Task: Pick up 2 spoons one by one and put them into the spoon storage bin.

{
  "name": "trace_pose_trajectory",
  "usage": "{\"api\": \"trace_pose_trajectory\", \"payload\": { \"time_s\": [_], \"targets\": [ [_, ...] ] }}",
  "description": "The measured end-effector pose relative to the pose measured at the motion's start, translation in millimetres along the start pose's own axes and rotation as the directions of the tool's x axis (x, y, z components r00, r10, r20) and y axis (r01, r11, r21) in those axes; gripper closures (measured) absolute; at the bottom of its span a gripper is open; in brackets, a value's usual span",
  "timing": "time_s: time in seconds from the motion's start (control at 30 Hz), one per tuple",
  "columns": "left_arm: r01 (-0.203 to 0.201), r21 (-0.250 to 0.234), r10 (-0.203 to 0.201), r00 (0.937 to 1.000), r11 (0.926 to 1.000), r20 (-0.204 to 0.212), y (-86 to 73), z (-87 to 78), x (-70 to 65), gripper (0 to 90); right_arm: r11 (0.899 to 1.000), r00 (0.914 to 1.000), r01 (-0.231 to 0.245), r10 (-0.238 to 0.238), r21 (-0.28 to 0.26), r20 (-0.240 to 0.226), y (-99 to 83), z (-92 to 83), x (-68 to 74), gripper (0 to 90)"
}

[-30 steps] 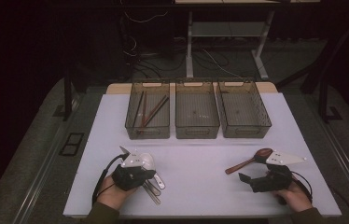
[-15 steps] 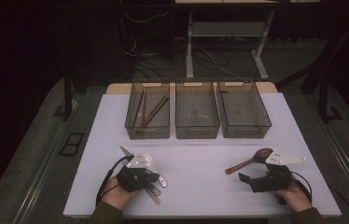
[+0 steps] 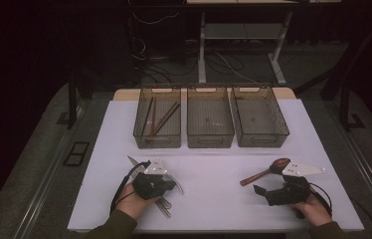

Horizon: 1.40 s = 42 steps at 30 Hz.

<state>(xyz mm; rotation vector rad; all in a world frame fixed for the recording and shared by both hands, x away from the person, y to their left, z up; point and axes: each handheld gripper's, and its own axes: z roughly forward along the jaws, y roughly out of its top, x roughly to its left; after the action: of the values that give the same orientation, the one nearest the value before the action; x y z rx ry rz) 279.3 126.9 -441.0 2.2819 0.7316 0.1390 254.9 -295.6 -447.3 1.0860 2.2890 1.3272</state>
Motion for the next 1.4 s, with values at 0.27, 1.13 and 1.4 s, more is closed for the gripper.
{"api": "trace_pose_trajectory", "payload": {
  "time_s": [0.27, 1.13, 1.4],
  "targets": [
    [-0.006, 0.0, 0.006, 1.0, 1.0, 0.007, 2.3, 1.8, -0.7, 88.8, 1.0, 1.0, -0.001, 0.001, 0.001, 0.001, -0.1, -0.6, -0.4, 2.9],
    [-0.023, 0.001, 0.023, 0.9986, 0.9997, 0.047, 15.2, 18.5, -7.9, 88.7, 1.0, 1.0, 0.001, -0.001, 0.002, 0.001, -0.1, 0.0, 0.4, 2.9],
    [-0.033, -0.01, 0.034, 0.9984, 0.9994, 0.046, 25.0, 28.4, -9.5, 88.8, 1.0, 1.0, 0.002, -0.002, 0.003, 0.0, 0.0, 0.0, 0.6, 2.9]
  ]
}}
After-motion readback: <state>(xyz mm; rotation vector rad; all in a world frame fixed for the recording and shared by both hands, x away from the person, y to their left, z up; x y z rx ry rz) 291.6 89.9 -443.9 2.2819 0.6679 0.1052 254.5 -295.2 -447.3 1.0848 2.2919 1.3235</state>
